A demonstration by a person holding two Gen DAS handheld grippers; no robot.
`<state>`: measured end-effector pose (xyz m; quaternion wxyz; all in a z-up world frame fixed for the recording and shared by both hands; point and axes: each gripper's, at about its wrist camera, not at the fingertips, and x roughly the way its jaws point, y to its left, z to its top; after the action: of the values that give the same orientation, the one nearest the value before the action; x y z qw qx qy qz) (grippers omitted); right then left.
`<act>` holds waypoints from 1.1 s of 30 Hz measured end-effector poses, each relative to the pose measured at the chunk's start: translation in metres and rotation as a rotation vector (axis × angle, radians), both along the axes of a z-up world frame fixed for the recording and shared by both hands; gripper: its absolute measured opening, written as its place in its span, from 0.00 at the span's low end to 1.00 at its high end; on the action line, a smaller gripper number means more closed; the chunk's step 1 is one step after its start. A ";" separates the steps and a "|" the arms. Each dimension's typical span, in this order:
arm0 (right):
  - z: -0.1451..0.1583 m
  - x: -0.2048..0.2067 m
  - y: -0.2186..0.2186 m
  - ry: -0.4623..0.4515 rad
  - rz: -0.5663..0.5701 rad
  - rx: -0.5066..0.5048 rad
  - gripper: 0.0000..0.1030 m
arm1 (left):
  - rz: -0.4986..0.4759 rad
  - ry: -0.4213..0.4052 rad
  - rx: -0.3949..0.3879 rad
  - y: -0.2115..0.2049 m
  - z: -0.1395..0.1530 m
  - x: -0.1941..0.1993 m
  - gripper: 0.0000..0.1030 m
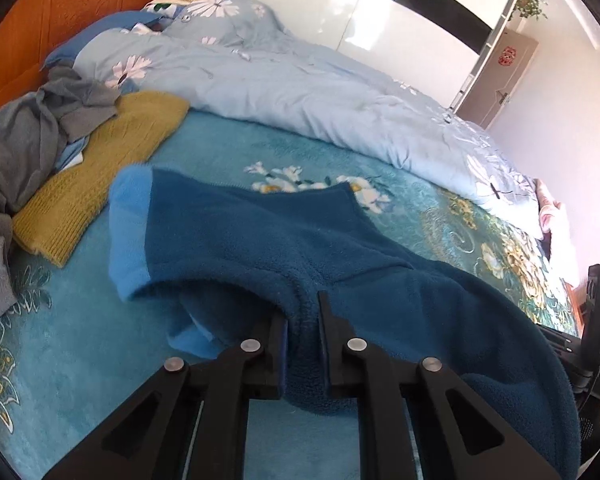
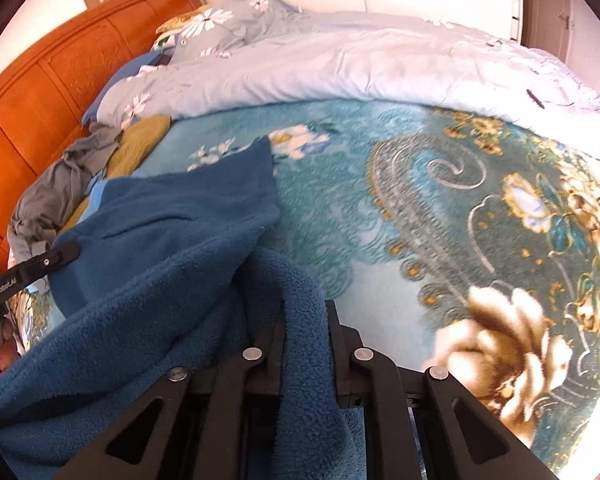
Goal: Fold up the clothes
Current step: 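Grasp the jacket with the right tool while the left tool keeps holding it, then lay the jacket down with both tools, spreading it, then open both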
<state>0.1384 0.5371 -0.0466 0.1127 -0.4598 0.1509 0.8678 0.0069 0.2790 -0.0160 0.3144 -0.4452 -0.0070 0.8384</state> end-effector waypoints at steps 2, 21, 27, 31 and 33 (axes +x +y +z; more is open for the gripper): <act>0.018 0.008 0.015 0.040 -0.049 0.034 0.13 | -0.036 0.036 0.018 0.016 0.018 0.003 0.12; 0.225 0.159 0.133 0.425 -0.454 0.339 0.13 | -0.149 0.320 0.382 0.064 0.170 -0.007 0.12; 0.167 0.172 0.114 0.275 -0.385 0.309 0.13 | -0.160 0.204 0.244 0.017 0.093 0.006 0.13; 0.079 0.171 0.102 0.066 -0.316 0.228 0.13 | -0.163 0.056 0.124 -0.007 0.015 0.037 0.13; 0.044 0.175 0.099 -0.007 -0.304 0.198 0.13 | -0.168 0.013 0.057 -0.017 -0.017 0.056 0.13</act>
<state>0.3138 0.6358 -0.0024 0.2876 -0.4212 0.1321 0.8499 0.0633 0.2617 -0.0326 0.3960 -0.4296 0.0086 0.8115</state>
